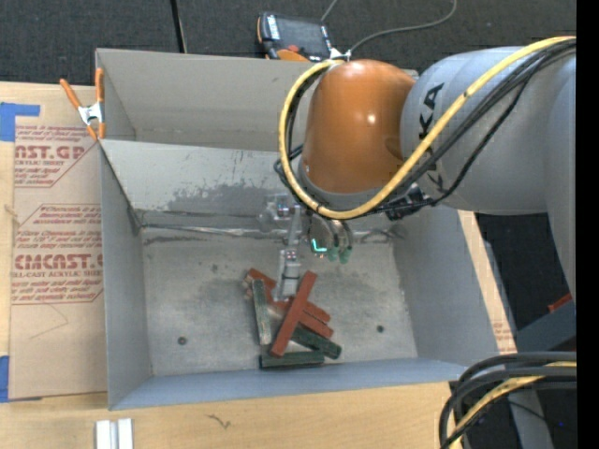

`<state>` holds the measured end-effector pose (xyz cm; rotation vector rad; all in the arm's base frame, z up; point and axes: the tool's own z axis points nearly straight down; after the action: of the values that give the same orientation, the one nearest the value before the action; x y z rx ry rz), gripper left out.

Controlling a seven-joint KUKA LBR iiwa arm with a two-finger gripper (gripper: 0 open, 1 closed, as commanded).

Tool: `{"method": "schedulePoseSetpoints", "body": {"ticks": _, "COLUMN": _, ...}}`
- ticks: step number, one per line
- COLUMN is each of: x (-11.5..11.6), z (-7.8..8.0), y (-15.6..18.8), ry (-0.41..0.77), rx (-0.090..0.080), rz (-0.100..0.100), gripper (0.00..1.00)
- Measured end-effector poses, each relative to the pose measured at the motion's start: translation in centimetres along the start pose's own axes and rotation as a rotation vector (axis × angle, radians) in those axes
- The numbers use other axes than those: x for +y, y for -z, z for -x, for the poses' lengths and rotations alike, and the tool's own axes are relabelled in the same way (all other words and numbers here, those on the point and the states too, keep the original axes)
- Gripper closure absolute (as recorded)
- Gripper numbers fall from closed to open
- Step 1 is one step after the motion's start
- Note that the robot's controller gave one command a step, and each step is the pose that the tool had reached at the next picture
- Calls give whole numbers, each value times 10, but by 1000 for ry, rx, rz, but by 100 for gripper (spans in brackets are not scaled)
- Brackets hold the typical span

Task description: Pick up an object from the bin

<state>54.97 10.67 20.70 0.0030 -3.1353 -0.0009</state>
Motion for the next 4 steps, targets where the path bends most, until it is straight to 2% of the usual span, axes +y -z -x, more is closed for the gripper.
{"method": "schedulePoseSetpoints", "body": {"ticks": 1, "x": -64, "z": -26, "y": -122, "ry": 327, "rx": -1, "rz": -1, "gripper": 0}}
{"method": "schedulePoseSetpoints", "body": {"ticks": 2, "x": -63, "z": -24, "y": -119, "ry": 327, "rx": -7, "rz": 0, "gripper": 100}}
{"method": "schedulePoseSetpoints", "body": {"ticks": 3, "x": -75, "z": -26, "y": -94, "ry": 734, "rx": -8, "rz": -3, "gripper": 100}}
{"method": "schedulePoseSetpoints", "body": {"ticks": 4, "x": -70, "z": -14, "y": 14, "ry": 767, "rx": -17, "rz": -6, "gripper": 100}}
